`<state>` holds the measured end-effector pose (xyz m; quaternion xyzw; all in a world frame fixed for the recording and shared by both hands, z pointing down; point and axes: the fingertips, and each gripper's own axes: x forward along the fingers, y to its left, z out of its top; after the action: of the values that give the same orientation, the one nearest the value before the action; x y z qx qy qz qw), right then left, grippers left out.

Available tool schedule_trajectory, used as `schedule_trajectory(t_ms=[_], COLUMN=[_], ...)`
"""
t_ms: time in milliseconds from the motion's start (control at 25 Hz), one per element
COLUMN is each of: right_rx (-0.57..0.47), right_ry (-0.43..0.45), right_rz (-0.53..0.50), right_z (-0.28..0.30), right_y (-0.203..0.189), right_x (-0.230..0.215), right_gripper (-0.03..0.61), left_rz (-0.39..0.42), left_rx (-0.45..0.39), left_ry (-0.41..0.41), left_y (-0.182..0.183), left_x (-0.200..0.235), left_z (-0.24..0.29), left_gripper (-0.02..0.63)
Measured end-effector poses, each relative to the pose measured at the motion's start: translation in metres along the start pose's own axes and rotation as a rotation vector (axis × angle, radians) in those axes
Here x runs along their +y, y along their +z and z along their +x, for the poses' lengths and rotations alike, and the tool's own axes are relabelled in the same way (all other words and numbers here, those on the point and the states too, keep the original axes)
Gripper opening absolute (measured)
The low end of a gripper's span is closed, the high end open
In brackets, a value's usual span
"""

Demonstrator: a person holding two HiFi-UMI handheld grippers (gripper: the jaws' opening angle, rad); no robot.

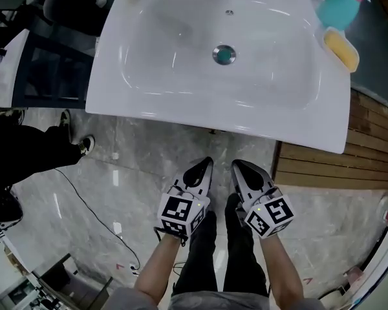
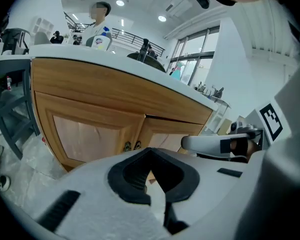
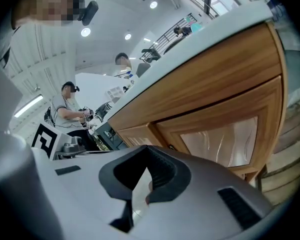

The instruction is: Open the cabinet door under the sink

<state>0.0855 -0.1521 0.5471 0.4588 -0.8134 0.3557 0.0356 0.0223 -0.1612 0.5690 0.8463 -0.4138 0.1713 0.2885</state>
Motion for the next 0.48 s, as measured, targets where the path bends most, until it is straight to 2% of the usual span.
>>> schedule_trajectory(t_ms=[280,360,480], right_rx=[0.022,0.021,0.015], right_ry=[0.004,0.008,0.002], right_rz=[0.015,0.017,0.034], right_z=[0.007,0.009,0.012], right_y=[-0.014,-0.015,-0.016], right_x=[-0.017,-0.02,-0.026], right_gripper=[0.009,0.009,0.009], left_rz=[-0.006,-0.006,-0.003], left_rx=[0.049,0.06,0.078], left_ry=[0.007,0.004,0.006], left_y=[-0.024,-0.028,-0.035], left_x=[0.016,0.018,0.023], left_z=[0.03,0.037,0.049], left_gripper=[0.003,0.043,0.065])
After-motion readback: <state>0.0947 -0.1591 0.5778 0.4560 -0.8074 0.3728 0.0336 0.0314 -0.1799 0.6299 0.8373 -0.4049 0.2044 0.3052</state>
